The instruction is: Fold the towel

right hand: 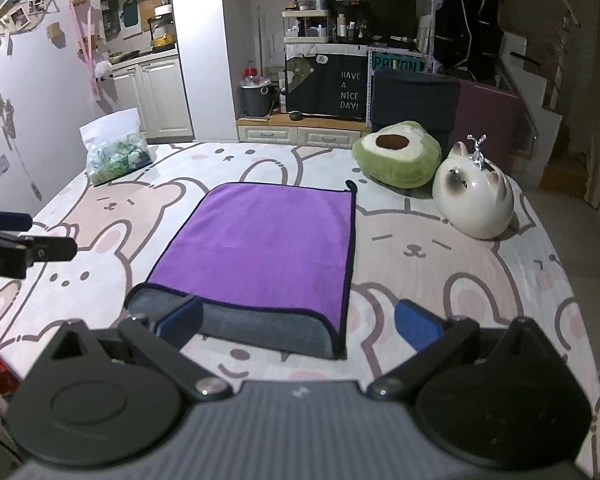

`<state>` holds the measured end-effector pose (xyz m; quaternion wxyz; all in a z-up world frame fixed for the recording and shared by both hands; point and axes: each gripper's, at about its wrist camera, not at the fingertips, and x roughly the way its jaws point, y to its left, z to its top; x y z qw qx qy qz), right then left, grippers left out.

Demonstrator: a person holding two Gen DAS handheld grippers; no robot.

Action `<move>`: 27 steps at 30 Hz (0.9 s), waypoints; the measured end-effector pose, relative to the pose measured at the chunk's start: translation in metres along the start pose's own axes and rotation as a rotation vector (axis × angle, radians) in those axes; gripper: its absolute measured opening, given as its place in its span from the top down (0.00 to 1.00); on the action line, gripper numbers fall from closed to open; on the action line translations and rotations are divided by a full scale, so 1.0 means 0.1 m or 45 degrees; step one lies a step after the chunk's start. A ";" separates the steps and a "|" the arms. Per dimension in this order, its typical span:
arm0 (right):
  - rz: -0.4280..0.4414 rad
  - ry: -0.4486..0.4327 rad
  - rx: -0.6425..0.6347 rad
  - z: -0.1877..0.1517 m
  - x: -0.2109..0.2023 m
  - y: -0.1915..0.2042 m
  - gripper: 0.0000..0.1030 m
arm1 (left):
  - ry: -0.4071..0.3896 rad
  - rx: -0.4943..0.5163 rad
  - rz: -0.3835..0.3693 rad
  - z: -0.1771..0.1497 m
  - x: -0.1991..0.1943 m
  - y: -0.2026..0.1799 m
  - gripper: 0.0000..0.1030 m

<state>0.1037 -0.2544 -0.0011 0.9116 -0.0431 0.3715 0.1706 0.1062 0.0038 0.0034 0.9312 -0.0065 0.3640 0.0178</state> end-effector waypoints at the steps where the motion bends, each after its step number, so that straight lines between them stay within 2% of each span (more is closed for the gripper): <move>1: 0.000 0.000 -0.003 0.01 0.03 -0.01 0.00 | 0.003 0.000 -0.001 0.02 0.04 0.01 0.00; 7: -0.002 0.007 -0.018 0.09 0.22 -0.08 0.00 | 0.053 -0.007 0.013 0.04 0.32 0.07 0.00; 17: -0.012 0.102 -0.024 0.08 0.66 -0.22 0.00 | 0.157 -0.079 0.049 -0.04 0.81 0.35 0.00; 27: -0.026 0.174 -0.016 0.01 1.12 -0.37 0.00 | 0.223 -0.124 0.009 -0.20 1.18 0.52 0.00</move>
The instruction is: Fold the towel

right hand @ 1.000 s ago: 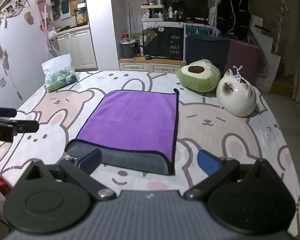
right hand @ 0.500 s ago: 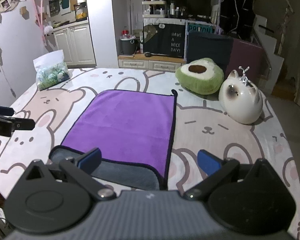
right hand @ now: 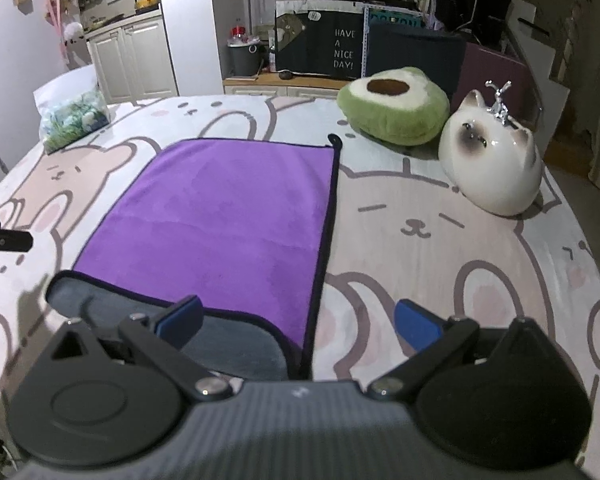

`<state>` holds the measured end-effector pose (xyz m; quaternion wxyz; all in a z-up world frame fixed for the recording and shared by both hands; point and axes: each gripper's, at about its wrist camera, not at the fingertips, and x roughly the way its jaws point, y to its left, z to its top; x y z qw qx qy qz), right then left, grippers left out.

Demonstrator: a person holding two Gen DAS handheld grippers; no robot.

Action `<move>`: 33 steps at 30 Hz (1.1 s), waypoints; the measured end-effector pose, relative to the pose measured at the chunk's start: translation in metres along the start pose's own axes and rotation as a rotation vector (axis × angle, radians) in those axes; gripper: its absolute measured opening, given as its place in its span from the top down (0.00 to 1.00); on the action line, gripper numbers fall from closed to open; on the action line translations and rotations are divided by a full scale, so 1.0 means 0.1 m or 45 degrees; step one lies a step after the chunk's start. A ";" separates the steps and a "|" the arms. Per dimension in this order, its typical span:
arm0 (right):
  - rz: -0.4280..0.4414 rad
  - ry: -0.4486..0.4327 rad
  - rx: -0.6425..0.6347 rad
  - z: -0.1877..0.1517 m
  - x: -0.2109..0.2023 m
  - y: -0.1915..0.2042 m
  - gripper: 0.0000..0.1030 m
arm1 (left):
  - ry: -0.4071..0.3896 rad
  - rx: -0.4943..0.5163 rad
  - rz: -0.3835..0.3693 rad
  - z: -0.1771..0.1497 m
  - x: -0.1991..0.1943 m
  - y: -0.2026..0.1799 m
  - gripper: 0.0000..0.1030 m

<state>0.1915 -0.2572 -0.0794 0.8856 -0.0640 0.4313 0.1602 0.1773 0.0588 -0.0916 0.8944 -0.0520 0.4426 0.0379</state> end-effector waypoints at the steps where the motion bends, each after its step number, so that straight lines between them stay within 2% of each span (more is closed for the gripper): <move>1: 0.001 0.005 -0.008 -0.01 0.04 0.00 0.00 | 0.005 0.005 -0.011 -0.01 0.04 0.01 0.00; 7: 0.028 -0.003 -0.056 -0.10 0.24 0.01 0.00 | -0.001 0.067 -0.122 -0.11 0.17 0.04 0.00; 10: 0.063 -0.024 -0.137 -0.15 0.32 0.04 0.00 | -0.007 0.096 -0.173 -0.15 0.20 0.03 0.01; 16: 0.150 0.024 -0.132 -0.18 0.41 0.01 0.00 | 0.027 0.107 -0.329 -0.19 0.27 0.06 0.02; 19: 0.225 0.061 -0.102 -0.18 0.43 -0.04 0.01 | 0.062 0.102 -0.382 -0.19 0.30 0.06 0.12; 20: 0.233 0.085 -0.097 -0.17 0.45 -0.05 0.07 | 0.083 0.104 -0.391 -0.19 0.32 0.06 0.17; 21: 0.235 0.119 -0.091 -0.17 0.48 -0.06 0.21 | 0.100 0.106 -0.395 -0.20 0.33 0.05 0.21; 23: 0.248 0.172 -0.081 -0.17 0.53 -0.06 0.43 | 0.136 0.112 -0.407 -0.21 0.36 0.05 0.30; 24: 0.248 0.192 -0.078 -0.17 0.55 -0.06 0.49 | 0.152 0.112 -0.412 -0.22 0.37 0.06 0.35; 27: 0.262 0.223 -0.088 -0.19 0.58 -0.05 0.61 | 0.183 0.103 -0.417 -0.23 0.41 0.09 0.43; 31: 0.271 0.237 -0.086 -0.19 0.59 -0.04 0.69 | 0.211 0.083 -0.402 -0.24 0.46 0.12 0.51; 33: 0.271 0.246 -0.087 -0.19 0.61 -0.04 0.79 | 0.222 0.081 -0.390 -0.24 0.48 0.13 0.58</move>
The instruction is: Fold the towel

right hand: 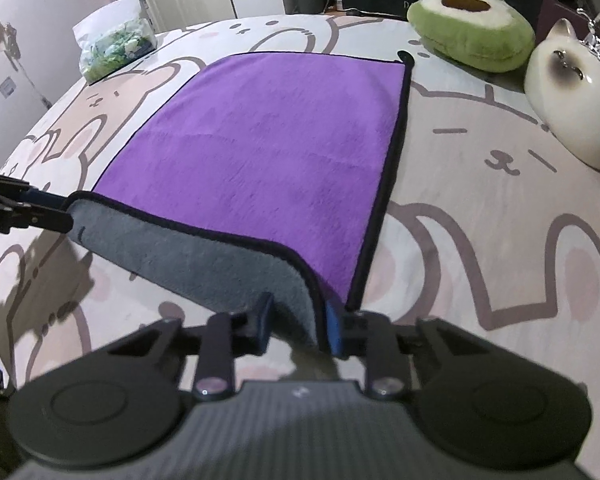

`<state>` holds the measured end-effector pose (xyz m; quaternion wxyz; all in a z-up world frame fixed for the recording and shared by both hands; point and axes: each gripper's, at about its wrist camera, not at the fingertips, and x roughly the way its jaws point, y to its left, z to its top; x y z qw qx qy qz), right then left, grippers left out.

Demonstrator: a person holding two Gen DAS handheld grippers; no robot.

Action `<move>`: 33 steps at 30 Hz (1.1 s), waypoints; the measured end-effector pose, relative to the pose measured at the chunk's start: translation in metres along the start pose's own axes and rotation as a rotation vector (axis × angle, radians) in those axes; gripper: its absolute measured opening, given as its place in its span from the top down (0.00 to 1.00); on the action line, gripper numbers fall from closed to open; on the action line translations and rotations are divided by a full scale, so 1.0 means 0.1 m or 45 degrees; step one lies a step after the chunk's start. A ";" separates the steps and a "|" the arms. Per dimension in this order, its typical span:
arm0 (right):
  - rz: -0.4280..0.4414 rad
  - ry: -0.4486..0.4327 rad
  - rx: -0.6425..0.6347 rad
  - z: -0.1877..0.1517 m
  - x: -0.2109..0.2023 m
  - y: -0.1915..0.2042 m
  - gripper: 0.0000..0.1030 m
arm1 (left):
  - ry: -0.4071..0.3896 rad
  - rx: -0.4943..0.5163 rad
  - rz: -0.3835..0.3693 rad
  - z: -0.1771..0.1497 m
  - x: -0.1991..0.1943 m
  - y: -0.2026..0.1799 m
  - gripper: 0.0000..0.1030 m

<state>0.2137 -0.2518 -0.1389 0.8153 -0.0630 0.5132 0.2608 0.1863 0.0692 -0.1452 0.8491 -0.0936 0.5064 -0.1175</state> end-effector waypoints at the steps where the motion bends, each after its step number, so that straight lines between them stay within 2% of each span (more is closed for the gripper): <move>1: 0.003 0.003 0.003 0.00 0.00 0.00 0.80 | 0.003 -0.003 0.004 0.00 0.01 0.01 0.60; 5: 0.005 0.014 0.015 0.00 -0.01 -0.01 0.86 | 0.015 -0.015 0.019 0.01 0.02 0.04 0.79; 12: 0.006 0.025 0.025 0.00 0.00 -0.03 0.91 | 0.043 0.009 0.048 0.00 0.06 0.03 0.95; 17: 0.003 0.003 0.037 0.02 -0.03 -0.05 0.94 | -0.015 0.041 0.063 0.03 -0.03 0.00 0.95; 25: 0.017 -0.104 0.071 0.09 -0.24 -0.09 0.95 | -0.147 0.051 0.047 0.16 -0.26 -0.06 0.96; 33: 0.021 -0.159 0.048 0.32 -0.34 -0.10 0.95 | -0.196 0.103 0.068 0.45 -0.29 -0.03 0.96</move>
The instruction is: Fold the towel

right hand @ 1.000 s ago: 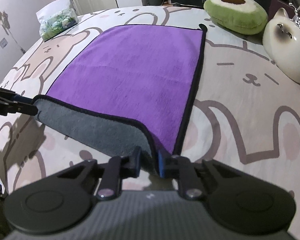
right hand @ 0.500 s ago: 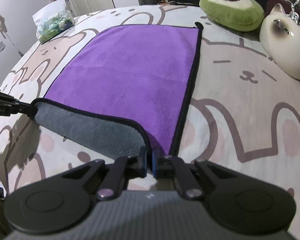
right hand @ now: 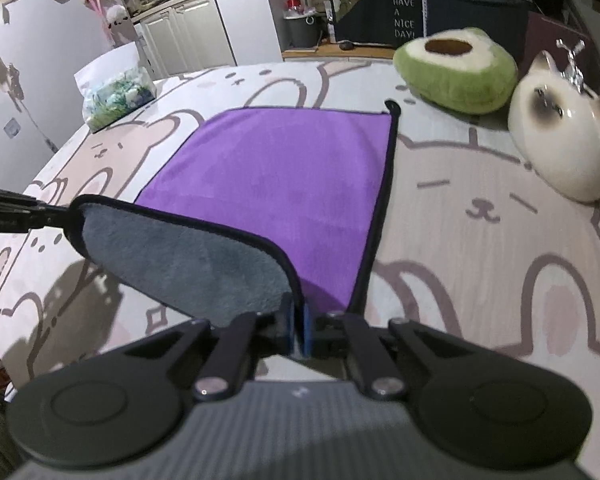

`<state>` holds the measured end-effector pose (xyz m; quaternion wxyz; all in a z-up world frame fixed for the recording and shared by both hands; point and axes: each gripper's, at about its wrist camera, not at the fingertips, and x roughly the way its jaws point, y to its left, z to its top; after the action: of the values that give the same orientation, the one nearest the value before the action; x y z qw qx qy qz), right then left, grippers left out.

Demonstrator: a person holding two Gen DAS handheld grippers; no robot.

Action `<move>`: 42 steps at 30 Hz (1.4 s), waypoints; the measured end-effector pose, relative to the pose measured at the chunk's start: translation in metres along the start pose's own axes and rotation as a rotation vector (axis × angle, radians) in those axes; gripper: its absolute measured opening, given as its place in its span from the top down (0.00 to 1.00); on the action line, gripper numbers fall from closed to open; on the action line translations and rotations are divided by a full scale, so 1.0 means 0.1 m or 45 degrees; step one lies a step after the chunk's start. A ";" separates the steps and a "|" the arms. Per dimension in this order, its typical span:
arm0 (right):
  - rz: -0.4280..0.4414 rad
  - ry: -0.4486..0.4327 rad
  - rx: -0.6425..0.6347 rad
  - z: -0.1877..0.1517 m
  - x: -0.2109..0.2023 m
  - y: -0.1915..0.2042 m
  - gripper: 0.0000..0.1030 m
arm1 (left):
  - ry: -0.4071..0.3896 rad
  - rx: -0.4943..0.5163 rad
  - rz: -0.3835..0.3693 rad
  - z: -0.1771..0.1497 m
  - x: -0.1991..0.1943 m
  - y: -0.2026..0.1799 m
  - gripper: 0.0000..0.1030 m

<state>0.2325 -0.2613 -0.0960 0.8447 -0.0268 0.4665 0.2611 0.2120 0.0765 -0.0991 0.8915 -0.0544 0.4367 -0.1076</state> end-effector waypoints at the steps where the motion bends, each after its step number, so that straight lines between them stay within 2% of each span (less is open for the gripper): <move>1: 0.000 -0.009 -0.002 0.05 -0.01 0.00 0.95 | -0.007 -0.002 0.001 0.04 0.01 0.03 0.96; 13: -0.027 -0.135 0.018 0.78 0.15 -0.22 0.95 | -0.059 0.002 0.007 0.64 0.27 0.23 0.96; 20: -0.038 -0.161 0.034 1.14 0.37 -0.37 0.95 | -0.065 0.012 0.025 0.93 0.48 0.33 0.96; 42: -0.122 -0.148 0.097 1.77 1.06 -0.70 0.95 | -0.040 0.025 0.104 1.64 1.24 0.57 0.96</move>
<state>0.4479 -0.2266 -0.0948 0.8822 -0.0016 0.4247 0.2036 0.4243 0.1025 -0.1046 0.9024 -0.0294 0.4233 -0.0746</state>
